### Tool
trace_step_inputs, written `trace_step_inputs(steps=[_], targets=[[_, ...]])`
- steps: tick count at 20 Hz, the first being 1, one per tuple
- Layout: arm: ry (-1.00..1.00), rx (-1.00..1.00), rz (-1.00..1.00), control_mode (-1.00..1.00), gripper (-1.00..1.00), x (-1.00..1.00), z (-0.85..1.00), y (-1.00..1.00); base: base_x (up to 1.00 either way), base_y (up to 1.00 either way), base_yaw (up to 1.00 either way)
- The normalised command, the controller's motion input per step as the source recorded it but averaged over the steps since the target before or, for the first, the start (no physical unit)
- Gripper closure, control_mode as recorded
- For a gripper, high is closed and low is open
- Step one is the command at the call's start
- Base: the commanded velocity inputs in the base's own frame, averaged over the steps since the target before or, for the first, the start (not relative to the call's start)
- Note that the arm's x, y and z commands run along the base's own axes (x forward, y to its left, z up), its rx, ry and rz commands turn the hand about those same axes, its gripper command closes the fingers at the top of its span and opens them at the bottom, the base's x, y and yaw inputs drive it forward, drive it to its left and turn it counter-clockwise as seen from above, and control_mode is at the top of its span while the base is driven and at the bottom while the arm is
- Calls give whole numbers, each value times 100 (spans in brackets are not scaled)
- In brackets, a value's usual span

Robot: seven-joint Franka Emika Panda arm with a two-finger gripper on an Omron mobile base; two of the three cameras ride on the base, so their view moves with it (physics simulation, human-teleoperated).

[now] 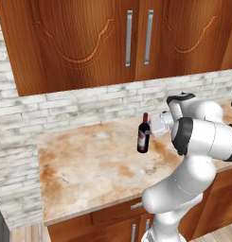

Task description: Place the drinks on the dining counter in a tight cluster.

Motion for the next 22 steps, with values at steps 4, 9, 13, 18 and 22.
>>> trace_step_inputs(steps=[4,9,13,18,22], targets=[[0,0,0,-100,-100,0,0,6,0,0,0],[0,0,0,-100,-100,0,0,0,0,0,0],[0,0,0,-100,100,0,0,0,0,0,0],[0,0,0,-100,100,0,0,0,0,0,0],[0,0,0,-100,100,-3,0,-4,0,0,0]])
